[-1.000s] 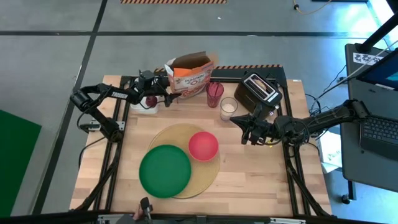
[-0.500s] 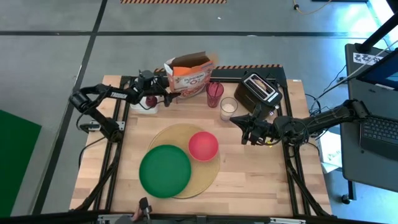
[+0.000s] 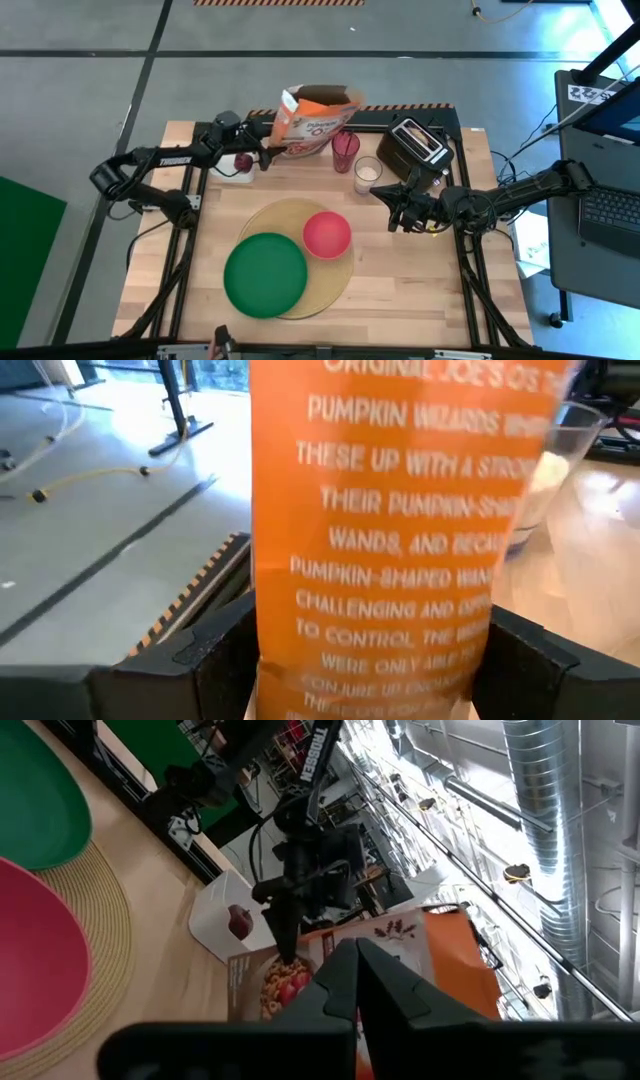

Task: Arrange a breakfast setting
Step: Pour the cereal from the box into the orange bowl

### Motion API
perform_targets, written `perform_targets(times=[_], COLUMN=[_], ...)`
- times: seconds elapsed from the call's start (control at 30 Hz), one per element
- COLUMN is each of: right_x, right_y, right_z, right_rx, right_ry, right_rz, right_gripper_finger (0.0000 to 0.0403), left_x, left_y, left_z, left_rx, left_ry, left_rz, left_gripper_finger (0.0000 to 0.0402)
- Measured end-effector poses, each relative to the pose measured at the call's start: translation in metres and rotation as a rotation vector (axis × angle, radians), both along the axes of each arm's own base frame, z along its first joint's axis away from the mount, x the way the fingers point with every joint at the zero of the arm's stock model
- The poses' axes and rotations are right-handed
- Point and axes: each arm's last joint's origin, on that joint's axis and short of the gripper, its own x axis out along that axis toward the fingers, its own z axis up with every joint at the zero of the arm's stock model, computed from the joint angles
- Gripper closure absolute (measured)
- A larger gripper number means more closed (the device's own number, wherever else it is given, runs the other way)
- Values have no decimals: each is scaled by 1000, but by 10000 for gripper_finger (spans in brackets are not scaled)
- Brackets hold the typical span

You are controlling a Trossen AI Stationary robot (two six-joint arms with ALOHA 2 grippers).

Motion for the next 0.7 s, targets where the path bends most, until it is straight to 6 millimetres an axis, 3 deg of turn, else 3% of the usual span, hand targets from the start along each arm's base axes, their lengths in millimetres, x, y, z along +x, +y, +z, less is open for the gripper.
perform_targets(times=[0.27, 0.5, 0.7], right_x=[0, 0, 0], right_y=[0, 0, 0], right_z=[0, 0, 0], right_rx=[0, 0, 0], right_ry=[-1, -1, -1], right_rz=[0, 0, 0], right_gripper_finger=[397, 397, 397], left_x=[0, 0, -1], left_y=[-11, -12, -12], left_z=[19, 19, 19], left_rx=[77, 74, 75], left_ry=[-38, -25, -25], left_rz=[8, 13, 17], left_gripper_finger=[123, 155, 160])
